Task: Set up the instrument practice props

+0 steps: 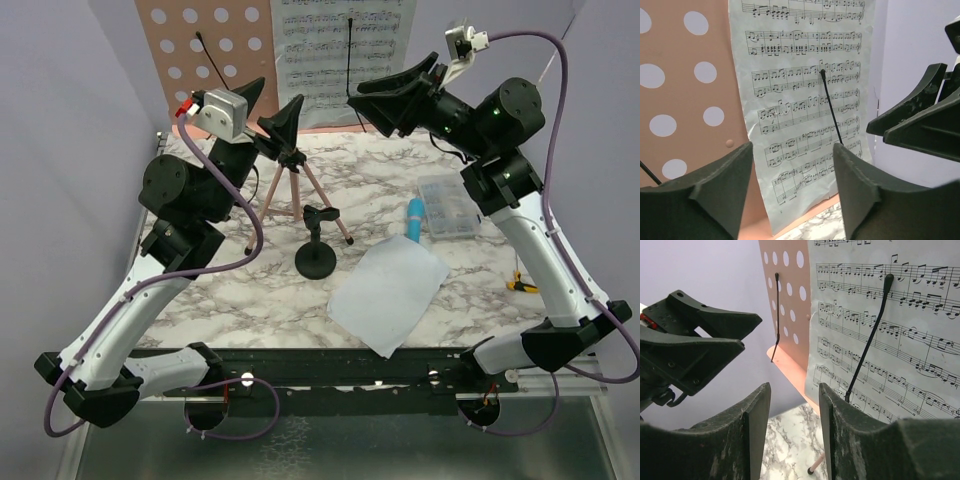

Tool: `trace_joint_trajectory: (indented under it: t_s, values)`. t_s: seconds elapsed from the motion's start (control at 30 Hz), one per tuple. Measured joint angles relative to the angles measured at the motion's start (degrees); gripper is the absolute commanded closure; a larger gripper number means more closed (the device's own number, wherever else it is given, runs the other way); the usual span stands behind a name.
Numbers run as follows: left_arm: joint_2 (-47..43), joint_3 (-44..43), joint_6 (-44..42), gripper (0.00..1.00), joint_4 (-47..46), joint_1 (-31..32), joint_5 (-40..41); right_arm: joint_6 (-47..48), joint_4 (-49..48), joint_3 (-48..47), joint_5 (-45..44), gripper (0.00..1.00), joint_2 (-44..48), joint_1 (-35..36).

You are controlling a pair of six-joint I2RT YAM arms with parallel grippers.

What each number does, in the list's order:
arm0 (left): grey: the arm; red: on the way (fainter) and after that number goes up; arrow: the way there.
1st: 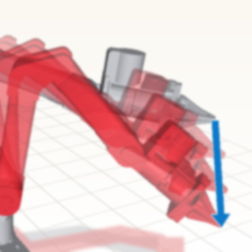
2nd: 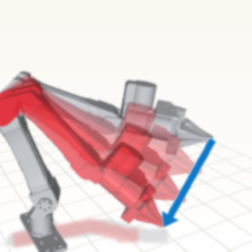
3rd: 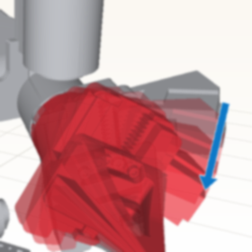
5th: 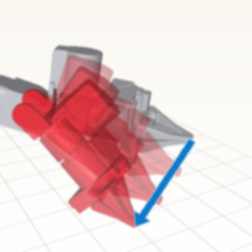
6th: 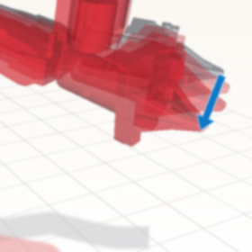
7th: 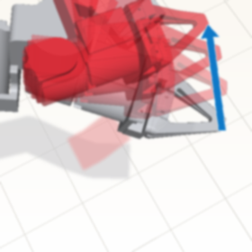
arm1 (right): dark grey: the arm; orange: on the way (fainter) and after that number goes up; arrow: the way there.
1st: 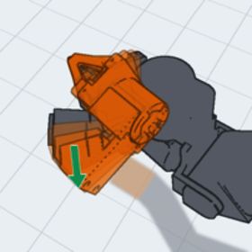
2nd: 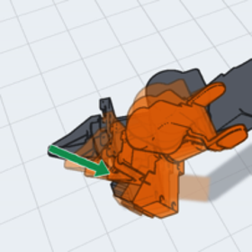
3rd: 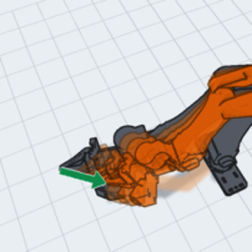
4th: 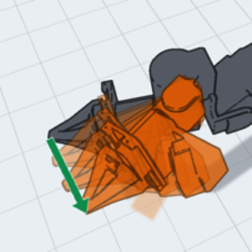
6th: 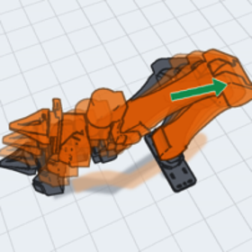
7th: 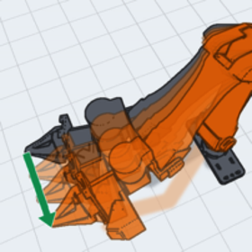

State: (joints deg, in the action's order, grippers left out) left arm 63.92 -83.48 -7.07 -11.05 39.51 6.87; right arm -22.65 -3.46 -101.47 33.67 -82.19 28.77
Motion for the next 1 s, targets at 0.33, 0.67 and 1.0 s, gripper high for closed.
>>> trace_joint_trajectory:
  t_s: [0.33, 0.67, 1.0]
  values:
    - [-1.92, 3.19, 0.35, 0.04, -0.2, 0.0, 0.0, 0.0, -0.55, 1.01, -0.02, 0.4, 0.87, 0.0]
    - [-6.14, 8.09, 1.27, 0.01, -1.05, 0.0, -0.66, 0.02, -0.7, 4.26, -0.39, 0.23, 2.36, 0.0]
    - [-16.24, 20.28, 6.73, 0.01, -2.54, 0.0, -1.53, -0.46, -1.46, 14.91, -2.8, 0.11, 10.56, 0.0]
